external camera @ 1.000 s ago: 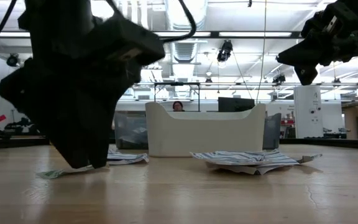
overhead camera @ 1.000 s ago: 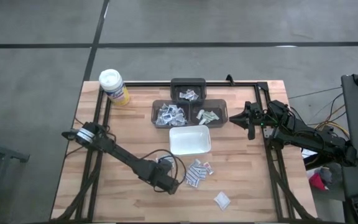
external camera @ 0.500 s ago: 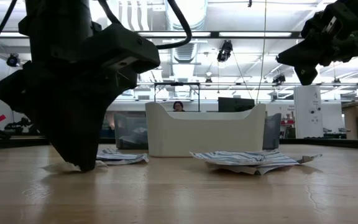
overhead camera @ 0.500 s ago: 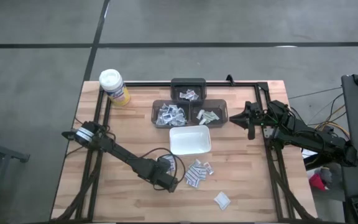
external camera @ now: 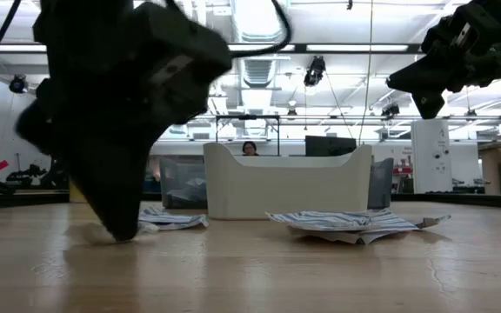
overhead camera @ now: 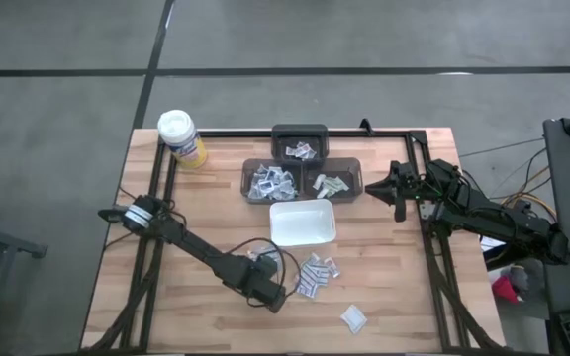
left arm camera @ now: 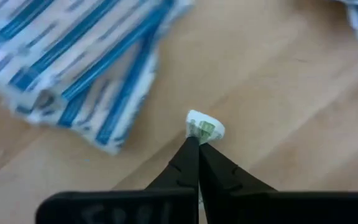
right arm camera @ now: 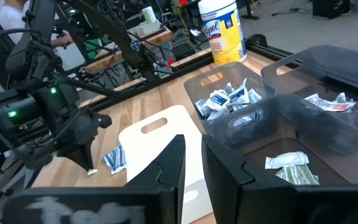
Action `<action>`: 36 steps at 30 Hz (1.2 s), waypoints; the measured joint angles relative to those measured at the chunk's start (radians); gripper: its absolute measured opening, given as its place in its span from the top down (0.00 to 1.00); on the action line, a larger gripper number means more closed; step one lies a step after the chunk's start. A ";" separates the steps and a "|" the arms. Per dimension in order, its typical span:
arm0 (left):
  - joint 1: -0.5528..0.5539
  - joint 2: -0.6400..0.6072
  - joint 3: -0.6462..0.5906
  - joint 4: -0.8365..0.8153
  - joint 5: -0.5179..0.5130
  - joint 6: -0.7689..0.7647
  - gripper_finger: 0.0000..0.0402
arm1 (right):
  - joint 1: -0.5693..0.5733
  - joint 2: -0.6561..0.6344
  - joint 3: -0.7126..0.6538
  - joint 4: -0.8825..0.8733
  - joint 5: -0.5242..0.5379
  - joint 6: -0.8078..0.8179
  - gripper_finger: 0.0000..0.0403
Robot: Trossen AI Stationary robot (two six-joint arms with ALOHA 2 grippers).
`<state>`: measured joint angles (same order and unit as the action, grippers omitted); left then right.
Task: Pick & Place First Aid Supplies
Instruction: Put the green bandage into the bottom right black bin
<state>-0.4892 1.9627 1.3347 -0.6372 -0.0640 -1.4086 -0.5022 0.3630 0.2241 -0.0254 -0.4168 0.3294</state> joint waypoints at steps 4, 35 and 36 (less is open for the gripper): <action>0.000 -0.032 0.072 -0.001 -0.065 0.161 1.00 | 0.000 0.000 0.000 0.001 -0.002 0.008 0.87; 0.427 -0.160 0.260 0.421 -0.317 1.051 1.00 | 0.026 0.124 0.152 0.118 -0.176 0.011 0.74; 0.440 -0.160 0.260 0.424 -0.323 1.072 1.00 | 0.026 0.146 0.166 0.105 -0.143 0.009 0.72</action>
<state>-0.0491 1.8023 1.5944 -0.2134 -0.3869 -0.3366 -0.4759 0.5093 0.3898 0.0795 -0.5599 0.3380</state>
